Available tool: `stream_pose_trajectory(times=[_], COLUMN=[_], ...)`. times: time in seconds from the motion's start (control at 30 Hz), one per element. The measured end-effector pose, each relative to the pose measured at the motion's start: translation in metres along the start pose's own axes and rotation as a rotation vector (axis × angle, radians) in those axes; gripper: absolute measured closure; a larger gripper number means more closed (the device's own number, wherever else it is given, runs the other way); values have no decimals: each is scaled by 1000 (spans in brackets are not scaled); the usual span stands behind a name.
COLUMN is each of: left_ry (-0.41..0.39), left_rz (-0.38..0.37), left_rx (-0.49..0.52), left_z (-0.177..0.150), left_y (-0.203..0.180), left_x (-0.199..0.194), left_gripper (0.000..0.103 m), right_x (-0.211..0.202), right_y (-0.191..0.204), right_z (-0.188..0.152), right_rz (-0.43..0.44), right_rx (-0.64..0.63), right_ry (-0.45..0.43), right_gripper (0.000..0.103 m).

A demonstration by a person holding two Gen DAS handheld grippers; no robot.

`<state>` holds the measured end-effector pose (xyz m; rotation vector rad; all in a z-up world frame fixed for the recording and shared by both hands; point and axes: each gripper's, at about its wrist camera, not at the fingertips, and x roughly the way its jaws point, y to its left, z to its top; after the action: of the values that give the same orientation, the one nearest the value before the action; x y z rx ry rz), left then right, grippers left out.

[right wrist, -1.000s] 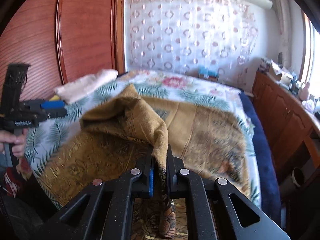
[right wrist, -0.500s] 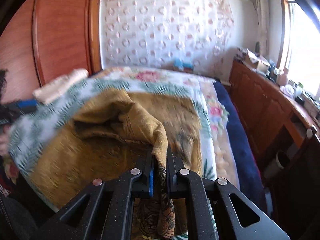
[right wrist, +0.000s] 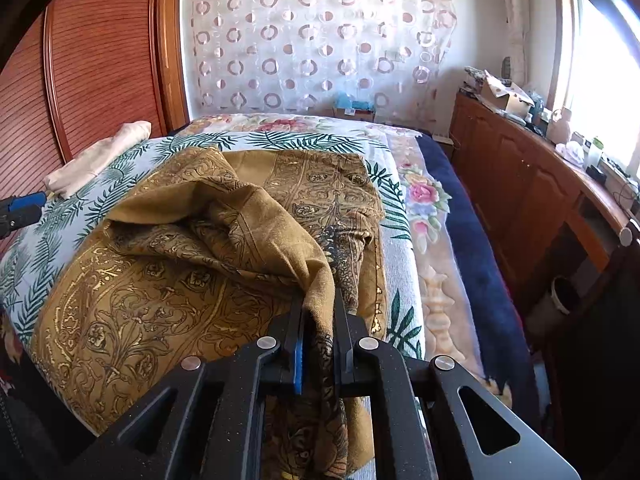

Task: Fold small clothes

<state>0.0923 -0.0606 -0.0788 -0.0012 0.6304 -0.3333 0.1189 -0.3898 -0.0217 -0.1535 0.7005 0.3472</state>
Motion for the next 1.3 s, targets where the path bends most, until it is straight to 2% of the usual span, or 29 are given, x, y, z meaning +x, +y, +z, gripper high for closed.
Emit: stream_pose_trajectory(times=[0.07, 0.23, 0.37, 0.43, 0.5, 0.7, 0.93, 1.1, 1.3], left_ry=[0, 1, 1, 0, 0, 3, 3, 3, 7], left_rz=[0, -1, -2, -3, -4, -1, 0, 0, -4], left_rx=[3, 4, 6, 9, 11, 9, -7, -15, -26], left_z=[0, 1, 2, 2, 1, 0, -2, -5, -8], left_y=[-1, -3, -5, -6, -6, -7, 1, 5, 10], left_x=[0, 1, 2, 3, 3, 3, 1, -1, -2], left_gripper=[45, 45, 45, 45, 45, 45, 45, 45, 45], right_x=[-2, -7, -19, -24, -25, -7, 33, 63, 101], right_y=[0, 0, 3, 9, 16, 48, 91, 107, 121], right_z=[-1, 2, 9, 14, 21, 38, 60, 69, 70], right_rz=[4, 2, 19, 29, 48, 138, 255, 293, 282], right_rx=[-4, -36, -48, -67, -89, -163, -277, -333, -372], right_ry=[6, -19, -62, -83, -97, -80, -13, 43, 131], right_gripper=[89, 63, 56, 46, 42, 42, 42, 42, 42])
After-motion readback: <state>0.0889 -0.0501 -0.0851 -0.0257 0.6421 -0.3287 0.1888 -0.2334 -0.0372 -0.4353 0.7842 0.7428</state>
